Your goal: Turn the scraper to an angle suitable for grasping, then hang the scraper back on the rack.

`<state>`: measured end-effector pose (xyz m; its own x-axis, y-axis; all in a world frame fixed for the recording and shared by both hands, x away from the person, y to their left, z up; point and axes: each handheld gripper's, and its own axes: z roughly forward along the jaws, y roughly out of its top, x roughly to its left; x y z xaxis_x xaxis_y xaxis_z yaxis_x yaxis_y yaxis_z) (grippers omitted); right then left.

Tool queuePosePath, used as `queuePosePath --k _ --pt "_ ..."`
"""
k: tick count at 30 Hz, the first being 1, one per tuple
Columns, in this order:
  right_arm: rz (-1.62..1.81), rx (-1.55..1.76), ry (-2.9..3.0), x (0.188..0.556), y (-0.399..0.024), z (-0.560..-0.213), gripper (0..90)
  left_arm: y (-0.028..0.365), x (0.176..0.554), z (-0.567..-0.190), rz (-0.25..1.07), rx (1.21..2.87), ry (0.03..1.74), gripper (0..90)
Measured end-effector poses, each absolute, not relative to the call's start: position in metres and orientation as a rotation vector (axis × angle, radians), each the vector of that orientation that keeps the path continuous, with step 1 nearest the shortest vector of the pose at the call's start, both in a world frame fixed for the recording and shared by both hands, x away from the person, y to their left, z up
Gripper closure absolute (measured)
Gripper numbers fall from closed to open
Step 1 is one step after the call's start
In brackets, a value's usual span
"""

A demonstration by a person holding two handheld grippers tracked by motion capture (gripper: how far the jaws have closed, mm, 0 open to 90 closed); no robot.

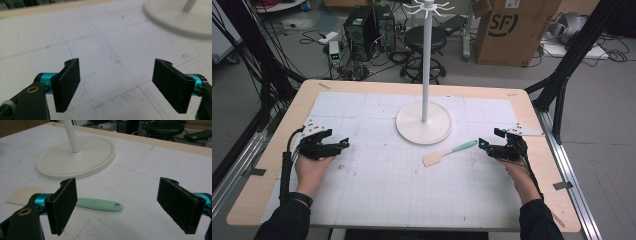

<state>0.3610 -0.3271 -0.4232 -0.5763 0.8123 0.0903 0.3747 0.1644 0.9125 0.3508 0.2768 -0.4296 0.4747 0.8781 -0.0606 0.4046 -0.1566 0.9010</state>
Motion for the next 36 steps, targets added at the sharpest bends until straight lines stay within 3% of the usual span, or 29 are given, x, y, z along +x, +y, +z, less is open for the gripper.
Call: queuePosePath --k 16,25,32,36 --pt "1.366 1.22 1.994 0.361 -0.332 -0.424 16.4 0.272 0.348 -0.427 0.413 1.648 0.967 22.1" --pt "1.481 1.273 1.959 0.36 -0.338 -0.42 16.4 0.27 0.346 -0.423 0.437 1.634 0.938 23.3" --pt "1.489 1.271 1.948 0.359 -0.341 -0.418 16.4 0.242 0.343 -0.399 0.445 1.671 0.843 21.3" --pt "1.469 1.278 1.953 0.359 -0.341 -0.419 16.6 0.22 0.345 -0.389 0.385 1.697 0.79 20.4"
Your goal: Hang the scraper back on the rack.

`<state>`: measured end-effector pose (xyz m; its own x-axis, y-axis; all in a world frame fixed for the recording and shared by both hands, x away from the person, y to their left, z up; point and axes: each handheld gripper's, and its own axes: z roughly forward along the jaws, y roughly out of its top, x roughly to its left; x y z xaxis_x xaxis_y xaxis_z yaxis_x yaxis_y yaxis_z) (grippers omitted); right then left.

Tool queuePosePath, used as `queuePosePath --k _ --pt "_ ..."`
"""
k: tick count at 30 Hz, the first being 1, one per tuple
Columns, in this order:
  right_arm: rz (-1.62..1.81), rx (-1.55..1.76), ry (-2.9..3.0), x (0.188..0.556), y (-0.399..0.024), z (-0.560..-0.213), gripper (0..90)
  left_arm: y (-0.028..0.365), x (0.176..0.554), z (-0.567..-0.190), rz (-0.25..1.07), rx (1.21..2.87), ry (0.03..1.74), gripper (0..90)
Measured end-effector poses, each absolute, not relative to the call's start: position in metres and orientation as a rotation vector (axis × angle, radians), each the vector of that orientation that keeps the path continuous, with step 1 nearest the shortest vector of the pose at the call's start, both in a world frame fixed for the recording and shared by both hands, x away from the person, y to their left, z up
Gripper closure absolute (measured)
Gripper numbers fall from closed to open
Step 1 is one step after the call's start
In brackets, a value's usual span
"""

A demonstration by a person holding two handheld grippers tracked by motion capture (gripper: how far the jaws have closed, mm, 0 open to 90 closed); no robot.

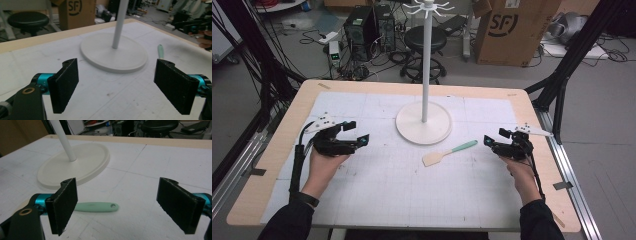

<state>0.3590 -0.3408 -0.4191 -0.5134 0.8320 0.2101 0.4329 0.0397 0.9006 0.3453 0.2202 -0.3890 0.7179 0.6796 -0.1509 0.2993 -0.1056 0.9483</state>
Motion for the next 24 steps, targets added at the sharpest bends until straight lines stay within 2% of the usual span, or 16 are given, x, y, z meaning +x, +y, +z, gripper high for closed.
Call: queuePosePath --k 11,21,24 --pt "1.428 1.273 1.972 0.358 -0.34 -0.42 16.8 0.129 0.353 -0.382 0.243 1.776 0.628 21.6" --pt "1.42 1.276 1.967 0.357 -0.343 -0.42 17.1 0.064 0.367 -0.393 0.185 1.875 0.599 22.7" --pt "1.422 1.279 1.964 0.356 -0.344 -0.42 17.3 0.047 0.373 -0.398 0.123 1.885 0.595 22.8"
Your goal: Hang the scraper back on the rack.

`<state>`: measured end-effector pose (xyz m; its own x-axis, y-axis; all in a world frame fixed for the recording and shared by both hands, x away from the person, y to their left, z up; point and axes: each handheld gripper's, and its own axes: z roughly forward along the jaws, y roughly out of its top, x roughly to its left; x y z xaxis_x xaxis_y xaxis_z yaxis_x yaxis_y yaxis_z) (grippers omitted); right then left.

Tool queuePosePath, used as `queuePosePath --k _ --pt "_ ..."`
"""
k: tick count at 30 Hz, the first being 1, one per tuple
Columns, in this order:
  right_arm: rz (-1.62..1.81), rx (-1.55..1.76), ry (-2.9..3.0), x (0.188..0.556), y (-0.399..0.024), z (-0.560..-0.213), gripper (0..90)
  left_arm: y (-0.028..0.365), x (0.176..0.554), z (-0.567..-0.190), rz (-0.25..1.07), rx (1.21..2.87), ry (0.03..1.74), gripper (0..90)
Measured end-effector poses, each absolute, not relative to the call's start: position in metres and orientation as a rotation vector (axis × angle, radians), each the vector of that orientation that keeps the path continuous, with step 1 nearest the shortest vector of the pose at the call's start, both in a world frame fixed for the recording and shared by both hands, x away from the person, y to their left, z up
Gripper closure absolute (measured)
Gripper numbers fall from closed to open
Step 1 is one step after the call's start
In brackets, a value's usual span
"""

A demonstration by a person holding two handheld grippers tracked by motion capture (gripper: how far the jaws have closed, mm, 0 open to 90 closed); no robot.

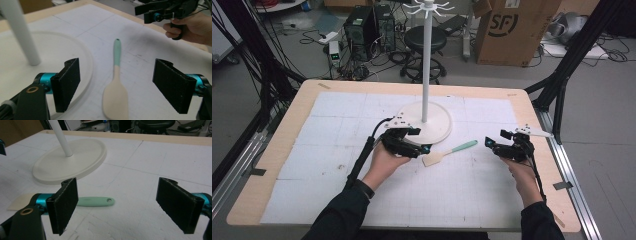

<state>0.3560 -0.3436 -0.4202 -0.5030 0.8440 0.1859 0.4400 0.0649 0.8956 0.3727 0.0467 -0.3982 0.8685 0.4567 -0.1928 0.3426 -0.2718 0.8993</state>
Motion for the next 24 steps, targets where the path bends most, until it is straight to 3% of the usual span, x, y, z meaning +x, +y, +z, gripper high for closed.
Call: queuePosePath --k 8,14,18,20,24 --pt "1.435 1.276 1.971 0.356 -0.344 -0.42 18.1 0.004 0.387 -0.407 0.062 1.943 0.49 27.4" --pt "1.432 1.273 1.98 0.356 -0.344 -0.421 18.4 -0.026 0.39 -0.421 0.097 2.062 0.45 31.2" --pt "1.434 1.27 1.986 0.356 -0.344 -0.421 19.1 -0.031 0.394 -0.43 0.13 2.111 0.461 41.5" --pt "1.435 1.268 1.987 0.357 -0.344 -0.421 19.3 -0.034 0.395 -0.432 0.157 2.134 0.463 53.1" --pt "1.436 1.265 1.99 0.357 -0.344 -0.422 19.4 -0.041 0.395 -0.438 0.17 2.164 0.468 62.2"
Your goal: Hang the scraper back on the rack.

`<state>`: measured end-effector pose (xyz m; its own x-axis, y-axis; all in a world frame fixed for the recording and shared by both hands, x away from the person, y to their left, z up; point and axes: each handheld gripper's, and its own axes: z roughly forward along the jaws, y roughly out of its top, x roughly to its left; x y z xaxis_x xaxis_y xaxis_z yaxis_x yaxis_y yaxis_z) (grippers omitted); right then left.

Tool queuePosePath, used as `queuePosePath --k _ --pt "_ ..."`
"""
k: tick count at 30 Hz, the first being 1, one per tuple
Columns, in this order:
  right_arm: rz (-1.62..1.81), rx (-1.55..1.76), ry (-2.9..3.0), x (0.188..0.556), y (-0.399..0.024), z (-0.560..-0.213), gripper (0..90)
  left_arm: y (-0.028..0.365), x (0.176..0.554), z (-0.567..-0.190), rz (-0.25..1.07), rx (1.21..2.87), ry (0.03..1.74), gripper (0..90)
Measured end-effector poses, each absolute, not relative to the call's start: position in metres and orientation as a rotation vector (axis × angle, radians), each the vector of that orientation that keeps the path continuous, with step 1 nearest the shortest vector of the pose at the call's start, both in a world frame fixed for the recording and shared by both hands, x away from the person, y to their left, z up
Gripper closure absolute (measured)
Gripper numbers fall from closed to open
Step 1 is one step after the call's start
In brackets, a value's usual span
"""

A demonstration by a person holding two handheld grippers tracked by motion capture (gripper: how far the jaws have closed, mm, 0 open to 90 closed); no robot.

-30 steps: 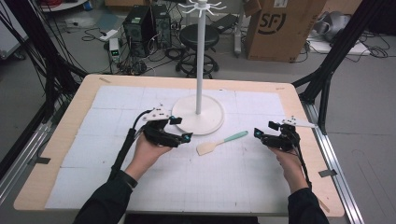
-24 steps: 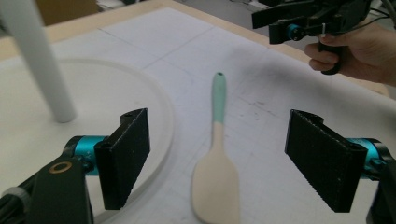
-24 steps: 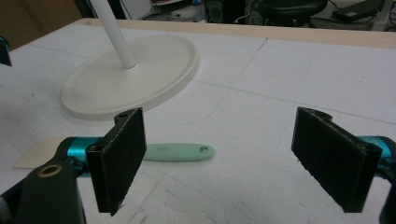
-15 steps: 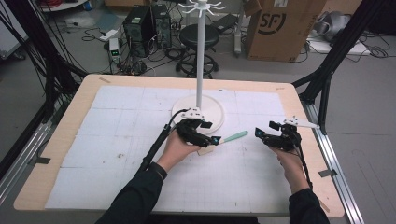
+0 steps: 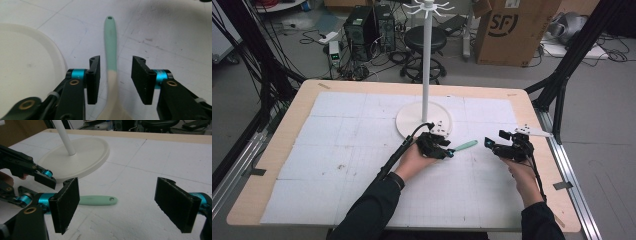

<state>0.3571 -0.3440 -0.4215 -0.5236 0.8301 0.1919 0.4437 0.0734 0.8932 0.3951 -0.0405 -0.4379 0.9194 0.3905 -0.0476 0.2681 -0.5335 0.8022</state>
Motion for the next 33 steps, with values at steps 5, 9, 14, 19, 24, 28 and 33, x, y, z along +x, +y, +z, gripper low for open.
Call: queuePosePath --k 5,9,14,19,24,28,33 --pt "1.441 1.272 1.987 0.357 -0.344 -0.421 19.7 -0.047 0.393 -0.446 0.209 2.235 0.448 70.2" --pt "1.446 1.271 1.987 0.357 -0.344 -0.421 19.8 -0.048 0.394 -0.445 0.21 2.236 0.477 74.7" --pt "1.444 1.27 1.991 0.357 -0.343 -0.421 19.8 -0.049 0.394 -0.445 0.22 2.243 0.484 80.0" --pt "1.44 1.256 1.997 0.357 -0.342 -0.422 20.0 -0.051 0.392 -0.444 0.247 2.255 0.472 80.6" --pt "1.458 1.273 1.982 0.357 -0.345 -0.421 20.0 -0.05 0.391 -0.442 0.254 2.249 0.478 80.9" --pt "1.492 1.308 1.945 0.356 -0.35 -0.42 20.0 -0.044 0.389 -0.431 0.23 2.207 0.49 80.9" --pt "1.5 1.32 1.916 0.354 -0.354 -0.418 20.0 -0.034 0.381 -0.41 0.242 2.171 0.463 80.9"
